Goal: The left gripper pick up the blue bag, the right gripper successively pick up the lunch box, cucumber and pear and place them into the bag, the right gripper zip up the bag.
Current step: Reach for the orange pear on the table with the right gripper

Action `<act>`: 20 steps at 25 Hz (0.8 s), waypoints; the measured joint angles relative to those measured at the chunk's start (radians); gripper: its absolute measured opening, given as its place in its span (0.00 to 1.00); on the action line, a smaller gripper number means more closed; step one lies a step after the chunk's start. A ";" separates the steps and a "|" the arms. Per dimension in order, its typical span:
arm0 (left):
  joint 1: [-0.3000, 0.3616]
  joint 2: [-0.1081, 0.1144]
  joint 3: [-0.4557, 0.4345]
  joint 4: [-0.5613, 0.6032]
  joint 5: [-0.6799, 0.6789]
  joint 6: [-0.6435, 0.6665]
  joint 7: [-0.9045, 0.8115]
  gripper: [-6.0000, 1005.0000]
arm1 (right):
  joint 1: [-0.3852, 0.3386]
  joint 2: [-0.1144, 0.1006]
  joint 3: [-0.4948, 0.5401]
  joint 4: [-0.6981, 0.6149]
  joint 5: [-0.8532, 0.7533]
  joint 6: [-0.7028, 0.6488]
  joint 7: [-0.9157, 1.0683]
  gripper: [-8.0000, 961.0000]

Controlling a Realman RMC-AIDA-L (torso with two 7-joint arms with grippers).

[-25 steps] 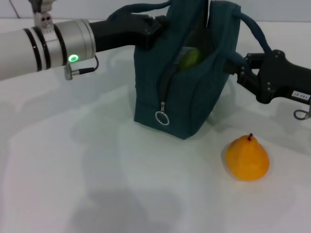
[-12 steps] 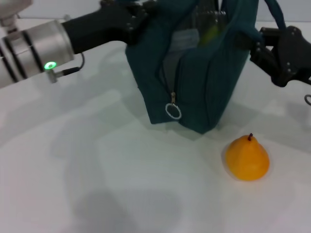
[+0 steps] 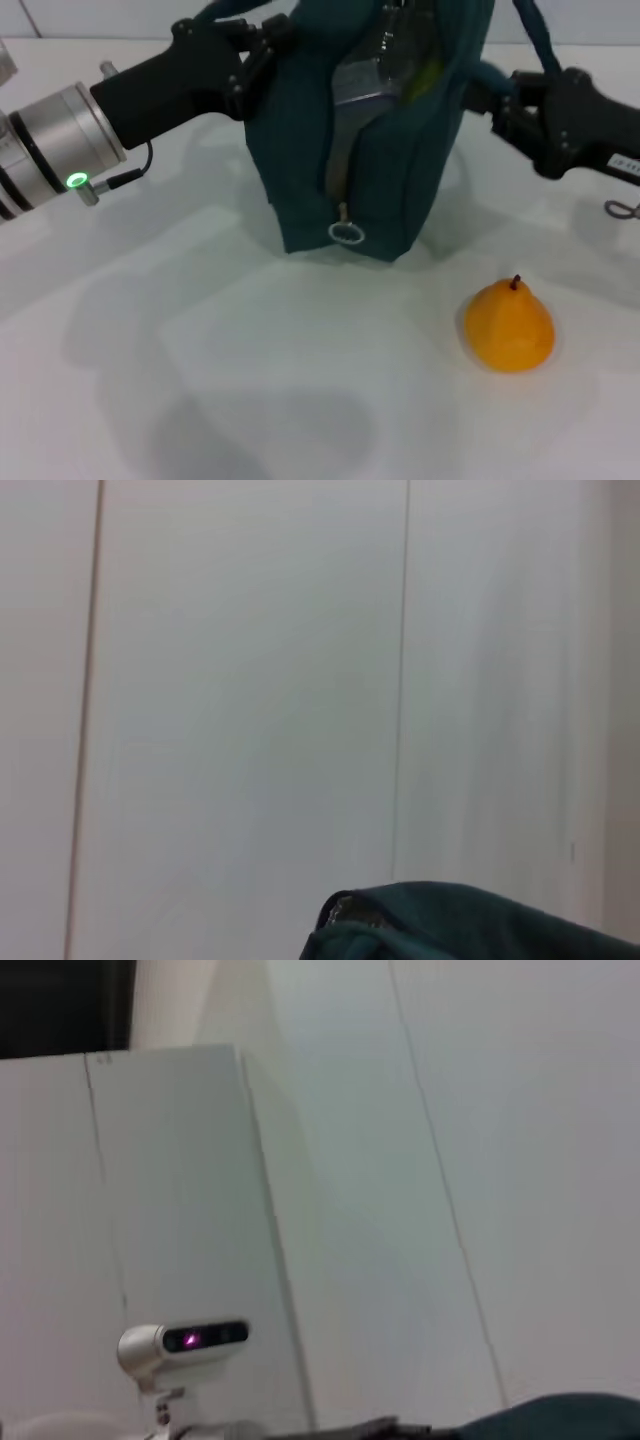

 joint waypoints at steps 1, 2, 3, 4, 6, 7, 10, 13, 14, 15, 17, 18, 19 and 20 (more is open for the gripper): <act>0.003 0.001 0.000 0.000 0.006 0.010 0.001 0.05 | 0.003 0.000 0.000 0.004 -0.008 -0.001 0.002 0.08; 0.005 0.002 0.000 0.002 0.011 0.017 0.003 0.05 | 0.003 0.000 -0.001 0.005 -0.019 -0.003 0.005 0.08; 0.010 0.003 0.000 0.008 0.018 0.029 0.006 0.05 | 0.004 -0.001 -0.001 0.006 -0.032 -0.003 0.012 0.08; 0.015 0.003 0.000 0.015 0.026 0.039 0.009 0.05 | 0.004 -0.001 -0.001 0.005 -0.042 -0.003 0.020 0.08; 0.023 0.003 -0.001 0.023 0.032 0.050 0.011 0.05 | 0.008 -0.001 -0.002 0.004 -0.056 -0.005 0.045 0.08; 0.025 0.003 -0.001 0.024 0.033 0.051 0.011 0.05 | 0.014 -0.001 -0.002 0.006 -0.064 -0.005 0.061 0.08; 0.034 0.005 -0.001 0.022 0.042 0.053 0.011 0.05 | 0.025 -0.001 -0.003 0.010 -0.099 -0.007 0.078 0.09; 0.051 0.005 -0.003 0.024 0.058 0.054 0.019 0.05 | 0.028 -0.001 -0.003 0.010 -0.118 -0.006 0.082 0.10; 0.053 0.004 -0.003 0.020 0.058 0.055 0.028 0.05 | 0.028 -0.001 -0.003 0.010 -0.120 -0.004 0.084 0.11; 0.055 0.003 -0.003 0.014 0.058 0.055 0.039 0.05 | 0.028 -0.001 -0.003 0.010 -0.124 -0.001 0.086 0.11; 0.053 -0.001 -0.003 -0.002 0.054 0.055 0.059 0.05 | 0.028 -0.002 -0.003 0.009 -0.135 0.004 0.092 0.12; 0.051 -0.002 -0.002 -0.009 0.053 0.055 0.067 0.05 | 0.028 -0.002 -0.003 0.007 -0.140 0.005 0.094 0.12; 0.050 -0.003 0.000 -0.012 0.054 0.056 0.073 0.05 | 0.028 -0.001 -0.002 0.005 -0.142 0.006 0.095 0.13; 0.049 -0.003 0.002 -0.014 0.055 0.056 0.078 0.05 | 0.029 0.000 -0.002 0.004 -0.142 0.006 0.095 0.13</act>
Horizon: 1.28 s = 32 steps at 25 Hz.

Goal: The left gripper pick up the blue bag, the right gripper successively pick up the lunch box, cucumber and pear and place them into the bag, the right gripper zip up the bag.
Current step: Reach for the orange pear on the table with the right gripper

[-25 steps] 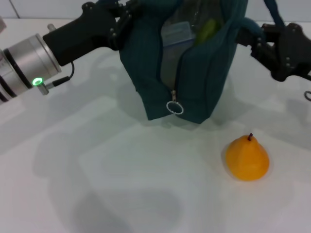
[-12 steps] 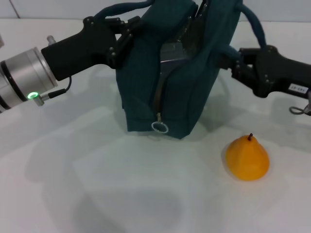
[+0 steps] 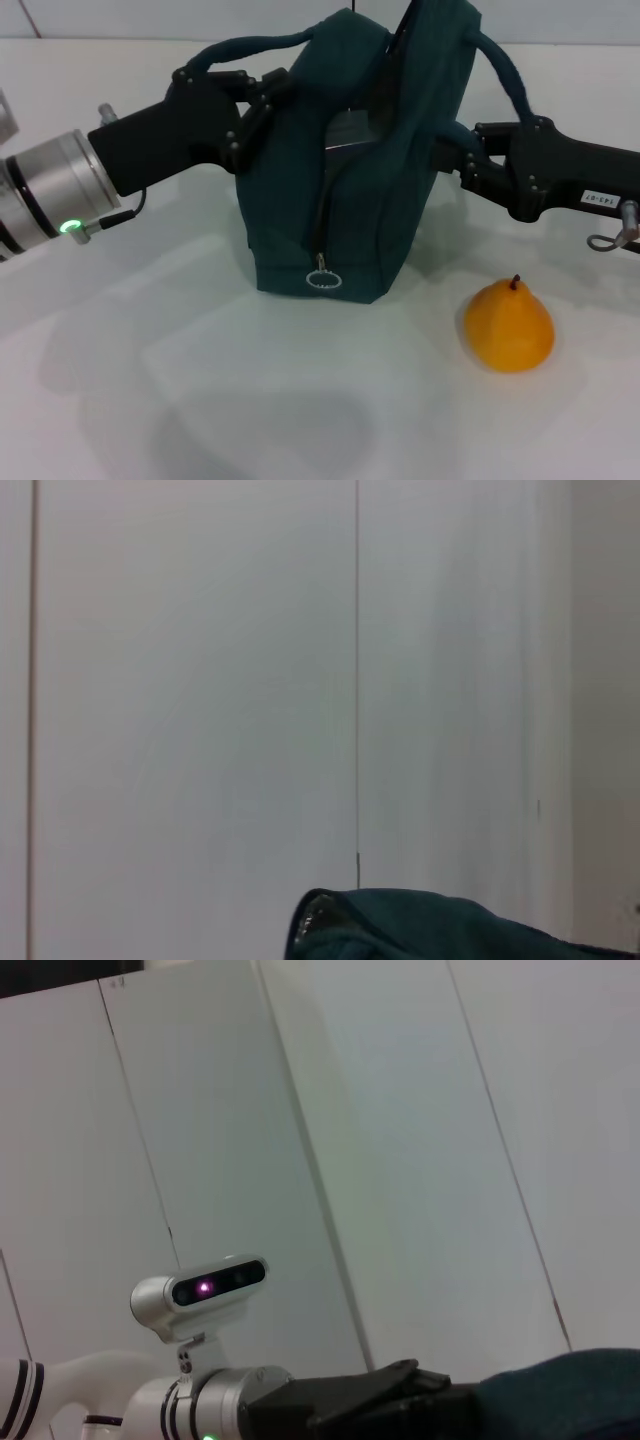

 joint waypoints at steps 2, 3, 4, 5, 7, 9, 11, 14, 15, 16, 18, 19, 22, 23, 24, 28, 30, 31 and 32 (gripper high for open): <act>-0.001 0.000 0.002 -0.004 0.001 0.001 0.006 0.05 | 0.000 0.001 0.001 -0.002 0.000 0.000 0.000 0.14; -0.001 0.000 0.001 -0.006 0.000 0.003 0.008 0.05 | 0.000 0.001 0.001 -0.002 -0.001 0.000 0.001 0.14; 0.001 0.000 -0.001 -0.009 -0.002 0.005 0.009 0.05 | 0.000 0.000 0.002 -0.003 -0.001 0.000 0.002 0.15; 0.004 -0.001 -0.003 -0.010 -0.006 0.008 0.010 0.05 | 0.000 -0.001 0.005 -0.003 -0.001 0.000 0.005 0.18; 0.010 -0.001 -0.006 -0.010 -0.015 0.013 0.015 0.05 | -0.001 -0.001 0.008 -0.006 0.001 0.000 0.007 0.26; 0.013 -0.001 -0.006 -0.011 -0.019 0.013 0.021 0.05 | -0.006 -0.002 0.010 -0.014 0.003 0.001 0.008 0.33; 0.013 -0.001 -0.006 -0.011 -0.023 0.013 0.025 0.05 | -0.012 -0.002 0.013 -0.019 0.005 0.002 0.006 0.40; 0.011 -0.001 -0.005 -0.012 -0.024 0.013 0.026 0.05 | -0.028 0.003 0.022 -0.037 0.005 0.009 -0.007 0.49; 0.008 -0.001 -0.004 -0.012 -0.024 0.013 0.026 0.05 | -0.039 0.005 0.025 -0.051 0.005 0.016 -0.015 0.52; 0.006 -0.001 -0.003 -0.013 -0.025 0.013 0.026 0.05 | -0.049 0.007 0.026 -0.062 0.006 0.021 -0.023 0.55; 0.004 -0.002 0.000 -0.013 -0.025 0.013 0.026 0.05 | -0.070 0.009 0.025 -0.084 0.008 0.020 -0.042 0.62; 0.003 -0.002 0.000 -0.013 -0.026 0.013 0.026 0.05 | -0.080 0.009 0.024 -0.093 0.007 0.006 -0.050 0.62; 0.000 -0.002 0.001 -0.013 -0.026 0.013 0.026 0.05 | -0.105 -0.008 0.021 -0.118 -0.002 -0.079 -0.055 0.64; -0.002 -0.002 0.002 -0.013 -0.026 0.013 0.026 0.05 | -0.116 -0.020 0.020 -0.129 -0.013 -0.117 -0.055 0.65; -0.004 -0.002 0.002 -0.013 -0.026 0.013 0.026 0.06 | -0.128 -0.035 0.022 -0.138 -0.025 -0.150 -0.056 0.64; -0.009 -0.002 0.004 -0.017 -0.022 0.013 0.028 0.06 | -0.164 -0.077 0.026 -0.138 -0.066 -0.230 -0.065 0.62; -0.014 -0.002 0.004 -0.024 -0.021 0.013 0.030 0.06 | -0.199 -0.080 0.026 -0.132 -0.075 -0.226 -0.095 0.61; -0.017 -0.001 0.004 -0.029 -0.020 0.013 0.032 0.06 | -0.217 -0.077 0.027 -0.132 -0.080 -0.218 -0.119 0.61; -0.021 -0.001 0.004 -0.035 -0.020 0.012 0.036 0.06 | -0.237 -0.072 0.027 -0.131 -0.087 -0.210 -0.141 0.60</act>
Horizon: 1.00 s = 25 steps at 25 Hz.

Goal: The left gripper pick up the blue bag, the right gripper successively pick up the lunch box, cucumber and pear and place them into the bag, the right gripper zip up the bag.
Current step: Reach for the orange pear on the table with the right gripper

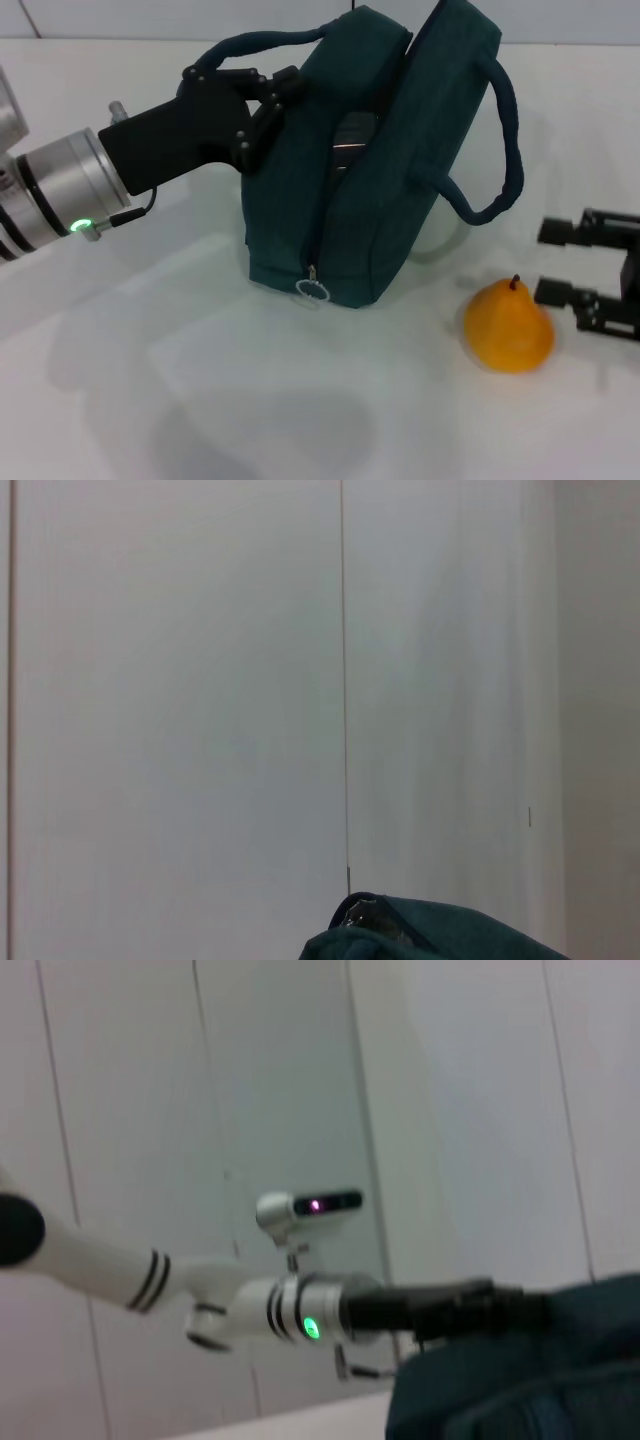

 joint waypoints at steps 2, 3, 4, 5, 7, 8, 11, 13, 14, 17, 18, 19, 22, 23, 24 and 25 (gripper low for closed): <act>-0.006 0.000 0.000 -0.007 0.000 -0.001 0.010 0.06 | -0.023 0.007 0.000 0.000 -0.015 0.018 -0.034 0.60; -0.008 0.000 0.000 -0.008 0.000 -0.001 0.013 0.06 | -0.032 0.011 0.000 0.000 -0.027 0.034 -0.045 0.59; -0.010 0.000 0.000 -0.010 0.000 -0.001 0.015 0.06 | -0.037 0.015 0.000 0.002 -0.039 0.056 -0.049 0.59; -0.013 0.000 0.000 -0.012 0.001 -0.001 0.016 0.06 | -0.039 0.018 0.000 0.004 -0.046 0.074 -0.051 0.59; -0.018 0.001 0.000 -0.014 0.001 -0.003 0.017 0.06 | -0.041 0.026 0.000 0.011 -0.066 0.126 -0.052 0.59; -0.020 0.001 0.000 -0.015 0.001 -0.005 0.017 0.06 | -0.042 0.031 0.000 0.015 -0.071 0.147 -0.052 0.59; -0.024 0.001 -0.001 -0.019 0.001 -0.008 0.017 0.07 | -0.043 0.040 0.000 0.019 -0.073 0.169 -0.059 0.59; -0.024 0.002 -0.004 -0.021 0.001 -0.008 0.018 0.07 | -0.044 0.045 0.001 0.020 -0.069 0.175 -0.075 0.59; -0.024 0.002 -0.005 -0.022 0.001 -0.008 0.018 0.07 | -0.044 0.047 0.004 0.021 -0.067 0.180 -0.084 0.59; -0.024 0.002 -0.005 -0.023 0.001 -0.010 0.024 0.07 | -0.044 0.061 0.013 0.022 -0.069 0.199 -0.105 0.59; -0.024 0.002 -0.006 -0.024 0.001 -0.010 0.026 0.07 | -0.044 0.064 0.014 0.022 -0.070 0.202 -0.112 0.59; -0.024 0.003 -0.006 -0.024 0.001 -0.010 0.027 0.07 | -0.044 0.067 0.013 0.022 -0.070 0.203 -0.121 0.59; -0.024 0.004 -0.006 -0.024 -0.001 -0.010 0.028 0.07 | -0.045 0.068 0.012 0.023 -0.071 0.208 -0.131 0.59; -0.024 0.004 -0.006 -0.024 -0.001 -0.010 0.029 0.07 | -0.044 0.068 0.012 0.023 -0.071 0.211 -0.131 0.59; -0.024 0.004 -0.006 -0.024 -0.001 -0.010 0.029 0.07 | -0.042 0.068 0.013 0.023 -0.071 0.212 -0.131 0.59; -0.024 0.004 -0.006 -0.024 -0.001 -0.010 0.030 0.07 | -0.039 0.069 0.011 0.024 -0.071 0.215 -0.130 0.58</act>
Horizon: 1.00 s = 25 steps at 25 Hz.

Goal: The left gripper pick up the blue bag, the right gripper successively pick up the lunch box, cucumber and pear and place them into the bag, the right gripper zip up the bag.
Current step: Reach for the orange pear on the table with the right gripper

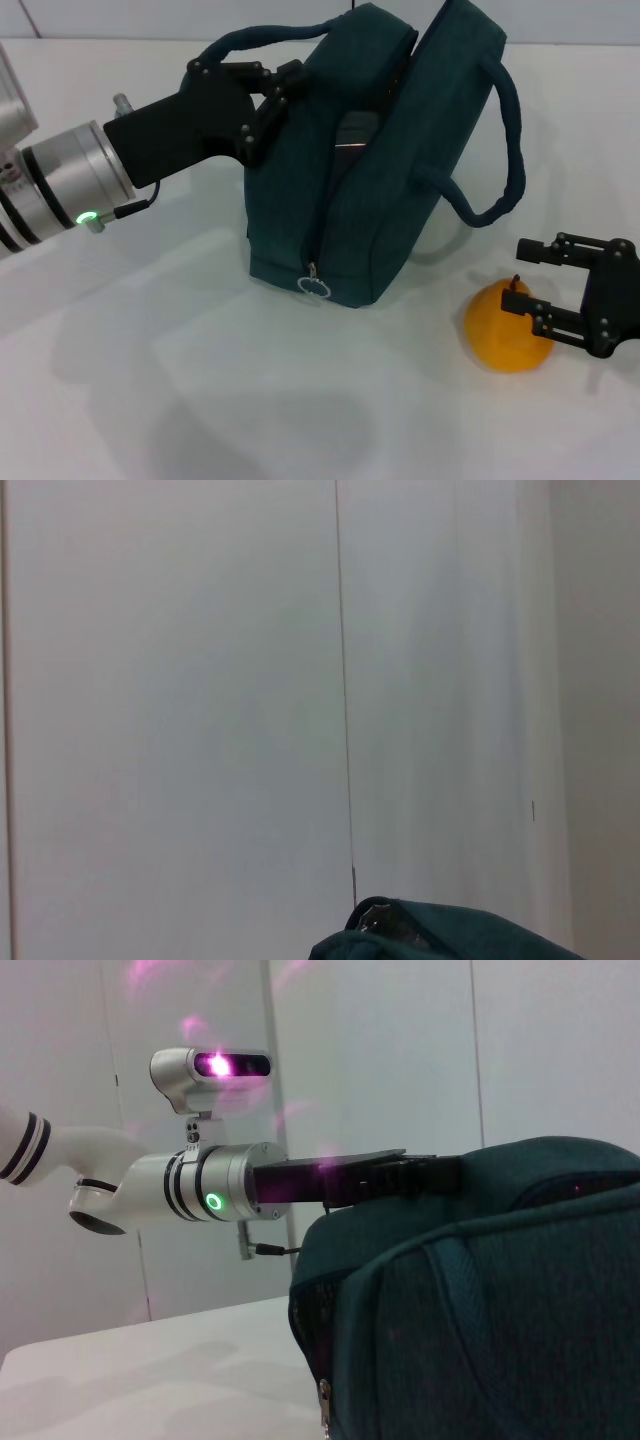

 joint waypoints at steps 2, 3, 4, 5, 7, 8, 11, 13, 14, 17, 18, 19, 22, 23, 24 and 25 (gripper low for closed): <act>0.000 0.000 0.000 0.000 0.000 0.000 0.002 0.08 | 0.005 0.001 -0.005 0.000 0.000 0.004 0.004 0.58; 0.000 0.000 0.000 0.000 0.000 0.000 0.002 0.08 | 0.005 0.001 -0.005 0.000 0.000 0.004 0.004 0.58; 0.000 0.000 0.000 0.000 0.000 0.000 0.002 0.08 | 0.006 0.001 -0.007 0.000 0.000 0.009 0.004 0.58; 0.000 0.000 -0.001 0.000 0.000 0.000 0.003 0.08 | 0.006 0.001 -0.007 0.000 -0.001 0.011 0.004 0.58; 0.000 0.000 -0.001 0.000 -0.001 0.000 0.003 0.08 | 0.006 0.001 -0.007 0.000 -0.001 0.016 0.004 0.58; 0.000 0.000 -0.002 0.000 -0.001 0.000 0.004 0.08 | 0.006 0.001 -0.008 0.000 -0.001 0.019 0.005 0.58; -0.001 -0.001 -0.002 0.000 -0.002 0.000 0.004 0.08 | 0.006 0.001 -0.009 0.000 -0.001 0.021 0.005 0.58; -0.001 -0.002 -0.002 0.000 -0.004 0.000 0.004 0.08 | 0.006 0.001 -0.009 0.000 -0.001 0.021 0.005 0.57; -0.001 -0.002 -0.002 0.000 -0.004 0.000 0.004 0.08 | 0.006 0.001 -0.009 0.002 -0.001 0.021 0.005 0.56; -0.001 -0.002 -0.002 0.000 -0.004 0.000 0.004 0.08 | 0.005 0.001 -0.010 0.012 -0.001 0.026 0.003 0.52; -0.001 -0.002 -0.001 0.000 -0.004 0.000 0.004 0.09 | 0.005 0.001 -0.010 0.015 -0.001 0.030 0.001 0.51; -0.001 -0.002 -0.002 0.000 -0.004 0.000 0.004 0.09 | 0.006 0.001 -0.010 0.017 -0.001 0.036 0.000 0.49; -0.001 -0.002 -0.001 0.000 -0.004 0.000 0.004 0.09 | 0.008 0.002 -0.010 0.022 -0.001 0.048 -0.001 0.43; -0.002 -0.002 -0.001 0.000 -0.004 0.000 0.004 0.09 | 0.010 0.002 -0.010 0.024 -0.001 0.050 -0.001 0.40; -0.001 -0.002 -0.001 0.000 -0.005 0.000 0.004 0.09 | 0.012 0.003 -0.010 0.026 -0.001 0.051 -0.001 0.38; -0.001 -0.003 -0.001 0.000 -0.005 0.000 0.004 0.09 | 0.013 0.003 -0.010 0.026 -0.001 0.052 -0.001 0.36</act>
